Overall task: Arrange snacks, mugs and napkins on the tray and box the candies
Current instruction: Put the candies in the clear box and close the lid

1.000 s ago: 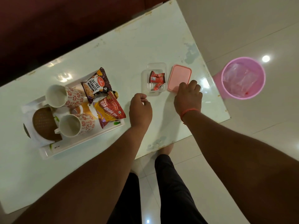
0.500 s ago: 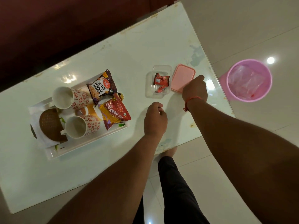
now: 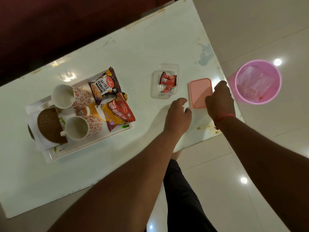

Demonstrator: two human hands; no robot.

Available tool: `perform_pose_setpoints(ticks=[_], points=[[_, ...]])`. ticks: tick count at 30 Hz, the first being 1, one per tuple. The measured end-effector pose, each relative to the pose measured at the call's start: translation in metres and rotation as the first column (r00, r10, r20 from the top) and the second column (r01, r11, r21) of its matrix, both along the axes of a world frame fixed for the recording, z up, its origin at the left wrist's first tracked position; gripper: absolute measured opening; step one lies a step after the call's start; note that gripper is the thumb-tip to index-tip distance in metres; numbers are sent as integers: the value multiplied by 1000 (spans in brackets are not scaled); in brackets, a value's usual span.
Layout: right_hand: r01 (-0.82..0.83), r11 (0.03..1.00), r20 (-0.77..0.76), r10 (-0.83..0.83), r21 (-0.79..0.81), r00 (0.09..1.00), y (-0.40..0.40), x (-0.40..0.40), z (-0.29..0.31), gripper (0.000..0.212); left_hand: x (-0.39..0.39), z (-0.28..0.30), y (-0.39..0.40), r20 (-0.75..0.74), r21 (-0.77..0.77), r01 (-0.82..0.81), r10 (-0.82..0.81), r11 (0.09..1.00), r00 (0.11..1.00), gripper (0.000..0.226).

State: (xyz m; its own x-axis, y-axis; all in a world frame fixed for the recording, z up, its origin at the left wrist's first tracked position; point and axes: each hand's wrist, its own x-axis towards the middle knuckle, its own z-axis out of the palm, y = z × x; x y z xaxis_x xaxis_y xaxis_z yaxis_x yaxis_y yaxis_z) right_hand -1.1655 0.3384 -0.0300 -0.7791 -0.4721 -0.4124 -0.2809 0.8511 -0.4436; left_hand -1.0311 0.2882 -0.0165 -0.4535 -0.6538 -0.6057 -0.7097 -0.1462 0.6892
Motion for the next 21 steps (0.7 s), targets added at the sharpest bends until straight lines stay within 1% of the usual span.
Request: perform_pose_setpoints(ticks=[2, 4, 6, 8, 10, 12, 14, 15, 17, 18, 19, 20, 21], points=[[-35, 998, 11, 36, -45, 999, 3, 6, 5, 33, -17, 3, 1, 29, 98, 25, -28, 995, 999, 44], [-70, 991, -6, 70, -115, 998, 5, 13, 9, 35, -30, 7, 3, 57, 182, -4, -7, 983, 998, 45], [-79, 977, -39, 73, -198, 997, 6, 23, 11, 32, -37, 12, 2, 56, 236, -80, 68, 969, 996, 46], [-77, 953, -81, 55, -293, 995, 8, 33, 12, 25, -39, 17, -1, 30, 295, -149, 147, 944, 989, 48], [-78, 920, -112, 37, -384, 993, 9, 43, 14, 19, -37, 21, -5, -23, 376, -164, 186, 912, 982, 51], [-125, 889, -138, 70, -440, 988, 8, 53, 18, 19, -33, 27, -8, -73, 484, -167, 230, 859, 970, 52], [-239, 866, -197, 166, -439, 966, 6, 62, 24, 24, -30, 29, -14, -49, 576, -242, 329, 780, 943, 52], [-301, 857, -236, 218, -418, 947, 4, 66, 26, 27, -28, 31, -17, -26, 614, -294, 392, 732, 920, 48], [-434, 829, -315, 332, -351, 889, 0, 71, 31, 31, -23, 34, -27, 12, 609, -383, 475, 694, 880, 31], [-496, 804, -345, 387, -327, 855, -2, 71, 32, 30, -21, 34, -32, 19, 560, -406, 479, 722, 878, 27], [-541, 779, -367, 425, -318, 828, -2, 71, 32, 27, -19, 33, -39, 19, 502, -415, 470, 759, 883, 28], [-555, 769, -384, 431, -317, 816, -3, 70, 34, 22, -18, 31, -46, 10, 435, -403, 443, 805, 896, 30], [-530, 785, -395, 398, -321, 828, -4, 69, 35, 18, -18, 31, -53, -3, 376, -386, 418, 842, 908, 32]])
